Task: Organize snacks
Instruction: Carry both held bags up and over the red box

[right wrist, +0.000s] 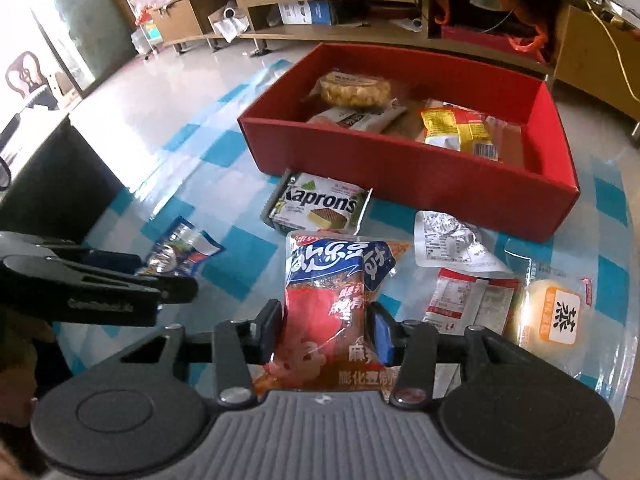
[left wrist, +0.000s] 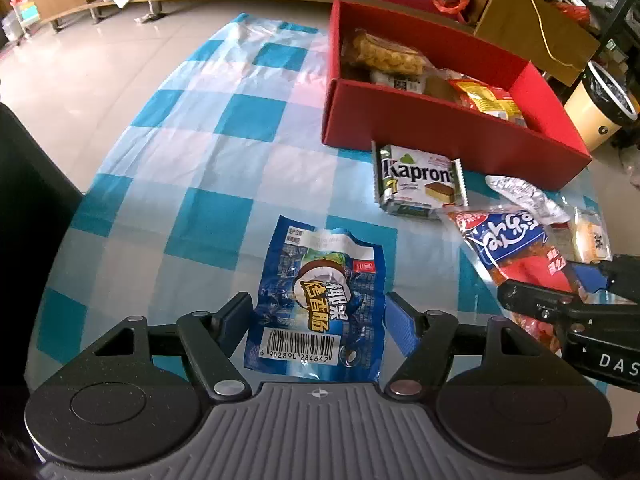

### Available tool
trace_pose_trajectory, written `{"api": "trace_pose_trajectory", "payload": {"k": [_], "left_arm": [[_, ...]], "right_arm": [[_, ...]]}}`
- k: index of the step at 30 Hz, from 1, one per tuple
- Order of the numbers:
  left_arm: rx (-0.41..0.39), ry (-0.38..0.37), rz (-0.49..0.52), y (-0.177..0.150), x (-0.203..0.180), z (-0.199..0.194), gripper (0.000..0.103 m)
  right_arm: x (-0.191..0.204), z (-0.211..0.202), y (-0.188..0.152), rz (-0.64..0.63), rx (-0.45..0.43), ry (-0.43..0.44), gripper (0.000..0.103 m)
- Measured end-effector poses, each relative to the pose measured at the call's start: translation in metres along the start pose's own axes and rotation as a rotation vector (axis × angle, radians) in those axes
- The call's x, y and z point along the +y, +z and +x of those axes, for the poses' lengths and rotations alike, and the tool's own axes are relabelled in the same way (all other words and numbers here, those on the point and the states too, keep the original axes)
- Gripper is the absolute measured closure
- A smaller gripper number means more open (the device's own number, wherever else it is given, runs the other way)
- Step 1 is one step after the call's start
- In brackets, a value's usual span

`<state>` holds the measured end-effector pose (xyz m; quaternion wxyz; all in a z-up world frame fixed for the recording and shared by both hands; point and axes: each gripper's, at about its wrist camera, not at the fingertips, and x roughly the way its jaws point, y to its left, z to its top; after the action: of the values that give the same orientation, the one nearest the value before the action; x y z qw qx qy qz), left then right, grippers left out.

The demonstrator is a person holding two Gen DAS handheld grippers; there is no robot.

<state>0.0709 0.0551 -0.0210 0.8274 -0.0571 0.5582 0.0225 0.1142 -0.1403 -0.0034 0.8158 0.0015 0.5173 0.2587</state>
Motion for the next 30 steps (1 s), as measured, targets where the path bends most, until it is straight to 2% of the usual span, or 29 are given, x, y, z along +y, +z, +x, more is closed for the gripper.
{"api": "trace_pose_trajectory", "payload": {"k": [14, 30], "left_arm": [[-0.042, -0.05, -0.016, 0.014, -0.005, -0.014, 0.026], [-0.106, -0.081, -0.013, 0.045, -0.025, -0.024, 0.026]], "right_arm": [[-0.015, -0.025, 0.015, 0.098, -0.086, 0.088, 0.057], [-0.035, -0.04, 0.03, 0.167, -0.158, 0.101, 0.057]]}}
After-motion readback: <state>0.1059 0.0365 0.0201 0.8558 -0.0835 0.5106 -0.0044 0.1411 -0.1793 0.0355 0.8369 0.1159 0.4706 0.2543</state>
